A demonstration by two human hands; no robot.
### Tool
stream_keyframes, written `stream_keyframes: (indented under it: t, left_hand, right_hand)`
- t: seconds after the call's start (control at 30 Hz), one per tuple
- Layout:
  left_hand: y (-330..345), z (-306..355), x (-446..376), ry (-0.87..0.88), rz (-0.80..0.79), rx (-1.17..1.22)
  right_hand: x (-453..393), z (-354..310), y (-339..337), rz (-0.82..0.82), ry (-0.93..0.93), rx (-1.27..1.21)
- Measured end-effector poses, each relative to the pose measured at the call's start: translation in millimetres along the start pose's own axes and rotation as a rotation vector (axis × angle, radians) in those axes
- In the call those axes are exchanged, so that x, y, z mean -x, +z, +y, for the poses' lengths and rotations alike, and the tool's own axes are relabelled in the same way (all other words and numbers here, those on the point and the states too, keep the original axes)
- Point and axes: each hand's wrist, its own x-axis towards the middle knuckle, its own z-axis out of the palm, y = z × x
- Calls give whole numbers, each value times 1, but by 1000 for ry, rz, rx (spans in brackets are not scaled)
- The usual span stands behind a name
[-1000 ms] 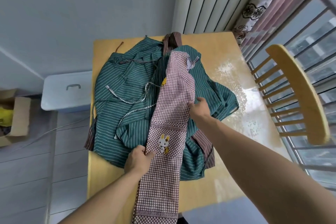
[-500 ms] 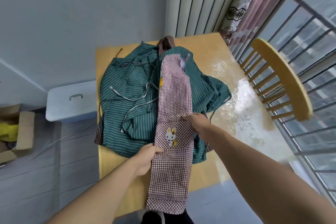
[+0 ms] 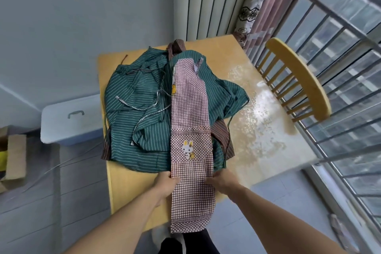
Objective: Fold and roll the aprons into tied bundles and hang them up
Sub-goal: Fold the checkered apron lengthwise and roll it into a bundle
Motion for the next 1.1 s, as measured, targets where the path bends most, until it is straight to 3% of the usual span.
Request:
stream_keyframes:
  t: [0.07,0.17,0.23,0.43,0.57,0.67,0.73,0.87,0.9,0.93,1.0,1.03,1.1]
  left_hand:
    - [0,0,2,-9,-65,52]
    - [1,4,9,-46,-219,176]
    - [-2,9,13,-71,-286,238]
    - [-11,32,24,-94,-382,441]
    - [-23,48,31,-149,-426,489]
    - [-37,74,40,-99,-424,398]
    - [-50,97,48,-40,-365,246]
    - [-76,126,50,40,-298,50]
    - [-80,130,56,48,-298,57]
    - [-82,132,60,61,-280,70]
    - [-85,131,70,106,-218,130]
    - [-86,130,74,124,-179,194]
    - [-86,129,80,188,-131,358]
  right_hand:
    - [1,8,5,-69,13,-129]
    - [13,5,-1,-210,11,-583]
    - [26,-4,-13,-217,14,-779]
    - [44,-8,-27,-245,-26,-743]
    - [65,-14,-44,-212,-237,-895]
    - [83,-23,-60,-273,-495,-763]
    - [89,-36,-66,-196,-699,-568]
    - [91,-65,-76,527,-979,289]
    - [93,-73,-77,609,-1015,387]
    - [97,-82,-79,620,-1056,412]
    - [103,-97,-76,434,-1111,255]
    - [111,-104,-73,321,-1074,120]
    - [129,-123,-76,282,-952,-81]
